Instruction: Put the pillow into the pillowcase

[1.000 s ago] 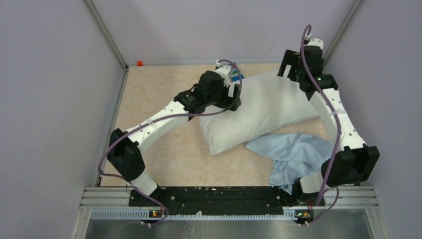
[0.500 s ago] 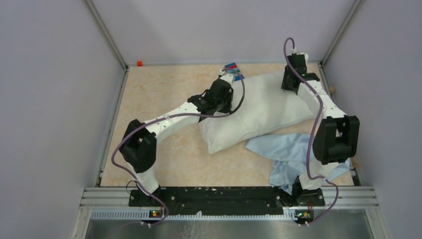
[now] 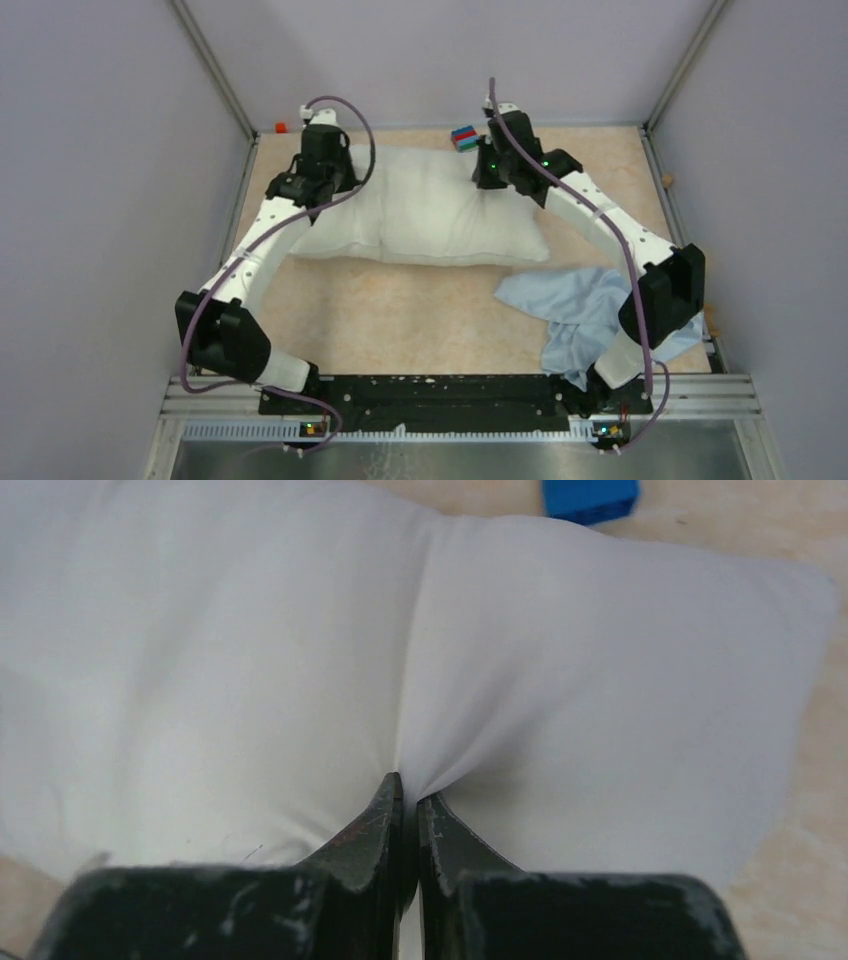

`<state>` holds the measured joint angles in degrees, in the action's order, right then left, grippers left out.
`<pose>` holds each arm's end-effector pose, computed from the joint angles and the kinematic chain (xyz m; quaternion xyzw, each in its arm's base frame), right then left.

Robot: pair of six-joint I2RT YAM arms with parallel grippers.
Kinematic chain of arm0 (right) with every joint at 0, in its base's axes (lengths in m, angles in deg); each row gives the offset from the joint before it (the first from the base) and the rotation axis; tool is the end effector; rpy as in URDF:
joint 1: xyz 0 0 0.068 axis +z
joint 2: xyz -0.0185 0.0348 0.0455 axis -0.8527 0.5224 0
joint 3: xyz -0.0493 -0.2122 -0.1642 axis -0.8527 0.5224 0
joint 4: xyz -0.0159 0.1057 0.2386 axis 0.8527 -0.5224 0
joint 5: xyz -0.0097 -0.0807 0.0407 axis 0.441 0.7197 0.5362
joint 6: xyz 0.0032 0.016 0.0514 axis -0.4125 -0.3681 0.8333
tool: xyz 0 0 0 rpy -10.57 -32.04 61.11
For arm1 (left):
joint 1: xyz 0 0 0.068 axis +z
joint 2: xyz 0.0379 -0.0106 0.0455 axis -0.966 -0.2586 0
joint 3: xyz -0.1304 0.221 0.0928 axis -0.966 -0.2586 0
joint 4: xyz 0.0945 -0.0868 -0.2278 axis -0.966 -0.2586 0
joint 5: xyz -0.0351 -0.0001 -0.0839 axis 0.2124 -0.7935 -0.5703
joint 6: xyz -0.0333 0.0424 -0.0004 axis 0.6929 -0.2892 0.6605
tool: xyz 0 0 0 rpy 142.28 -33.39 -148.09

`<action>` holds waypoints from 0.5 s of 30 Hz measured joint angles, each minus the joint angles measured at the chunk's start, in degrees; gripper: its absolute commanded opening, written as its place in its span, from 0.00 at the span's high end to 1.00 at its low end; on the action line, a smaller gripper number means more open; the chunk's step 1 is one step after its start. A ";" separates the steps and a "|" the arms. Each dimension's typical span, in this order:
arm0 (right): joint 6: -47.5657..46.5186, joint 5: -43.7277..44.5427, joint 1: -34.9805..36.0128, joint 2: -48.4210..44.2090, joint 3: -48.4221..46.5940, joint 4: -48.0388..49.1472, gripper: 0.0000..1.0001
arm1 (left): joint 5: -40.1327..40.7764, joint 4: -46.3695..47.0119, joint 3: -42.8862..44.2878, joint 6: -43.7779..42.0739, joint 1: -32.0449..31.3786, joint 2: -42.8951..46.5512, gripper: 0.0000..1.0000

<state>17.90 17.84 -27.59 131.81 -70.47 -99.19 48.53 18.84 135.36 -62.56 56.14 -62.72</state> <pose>0.3202 0.1855 0.3523 -0.0513 0.8958 0.1268 0.4230 0.3146 -0.0998 0.3514 -0.0652 0.8742 -0.0737 0.4756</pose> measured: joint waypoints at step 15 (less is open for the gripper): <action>9.66 -14.86 8.63 38.05 -39.45 8.74 1.00 | -7.96 3.50 0.11 2.80 18.47 -4.17 0.06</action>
<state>27.56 2.98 -18.96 169.86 -109.92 -90.45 40.58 22.34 135.47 -59.76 74.61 -66.89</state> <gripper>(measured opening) 0.029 0.904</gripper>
